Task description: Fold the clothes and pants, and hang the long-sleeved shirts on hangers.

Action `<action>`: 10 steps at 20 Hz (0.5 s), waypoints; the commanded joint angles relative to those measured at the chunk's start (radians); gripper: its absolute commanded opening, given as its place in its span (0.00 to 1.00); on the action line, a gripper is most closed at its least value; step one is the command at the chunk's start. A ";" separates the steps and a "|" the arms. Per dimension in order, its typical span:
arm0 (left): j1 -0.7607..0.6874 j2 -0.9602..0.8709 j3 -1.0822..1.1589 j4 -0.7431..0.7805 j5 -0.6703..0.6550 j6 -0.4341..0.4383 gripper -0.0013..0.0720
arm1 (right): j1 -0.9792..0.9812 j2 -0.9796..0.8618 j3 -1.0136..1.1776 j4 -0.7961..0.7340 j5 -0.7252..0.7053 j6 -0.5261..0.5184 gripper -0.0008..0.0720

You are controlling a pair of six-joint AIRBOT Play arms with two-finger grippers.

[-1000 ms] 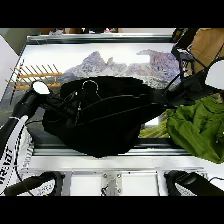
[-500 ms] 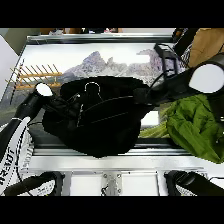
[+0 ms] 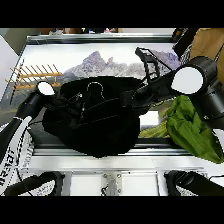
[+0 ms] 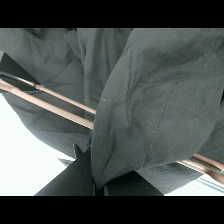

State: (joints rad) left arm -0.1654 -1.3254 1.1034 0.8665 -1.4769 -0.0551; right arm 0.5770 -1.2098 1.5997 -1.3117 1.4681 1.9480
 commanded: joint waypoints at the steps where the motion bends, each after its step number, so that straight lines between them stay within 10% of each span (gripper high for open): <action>1: -0.001 0.000 0.001 0.002 -0.002 0.000 0.03 | 0.002 -0.001 0.001 0.019 -0.005 -0.041 0.05; 3: -0.001 0.000 0.001 0.002 -0.015 0.000 0.03 | 0.000 0.004 0.002 0.019 -0.005 -0.041 0.05; 6: -0.001 0.000 0.001 0.002 -0.023 0.000 0.03 | -0.023 0.029 0.002 0.048 -0.005 -0.109 0.89; 10: -0.001 0.000 0.001 0.002 -0.023 -0.001 0.03 | -0.107 0.091 0.002 0.138 0.026 -0.181 0.91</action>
State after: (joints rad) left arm -0.1658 -1.3254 1.1038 0.8700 -1.4963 -0.0555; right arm 0.5198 -1.1545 1.6001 -1.2343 1.4715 1.8271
